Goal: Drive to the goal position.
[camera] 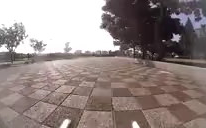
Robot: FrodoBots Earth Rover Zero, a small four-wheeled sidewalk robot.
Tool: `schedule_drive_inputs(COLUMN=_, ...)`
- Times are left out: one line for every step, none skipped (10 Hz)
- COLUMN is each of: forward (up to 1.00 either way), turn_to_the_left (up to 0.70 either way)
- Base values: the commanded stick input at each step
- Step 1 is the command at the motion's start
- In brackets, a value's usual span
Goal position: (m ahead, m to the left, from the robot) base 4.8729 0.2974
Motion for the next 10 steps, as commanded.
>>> schedule_drive_inputs(forward=0.5, turn_to_the_left=0.07)
schedule_drive_inputs(forward=0.5, turn_to_the_left=0.01)
schedule_drive_inputs(forward=0.5, turn_to_the_left=0.12)
schedule_drive_inputs(forward=0.5, turn_to_the_left=0.06)
schedule_drive_inputs(forward=0.5, turn_to_the_left=0.05)
schedule_drive_inputs(forward=0.5, turn_to_the_left=0.16)
schedule_drive_inputs(forward=0.5, turn_to_the_left=0.11)
schedule_drive_inputs(forward=0.5, turn_to_the_left=0.04)
schedule_drive_inputs(forward=0.5, turn_to_the_left=0.0)
schedule_drive_inputs(forward=0.5, turn_to_the_left=0.0)
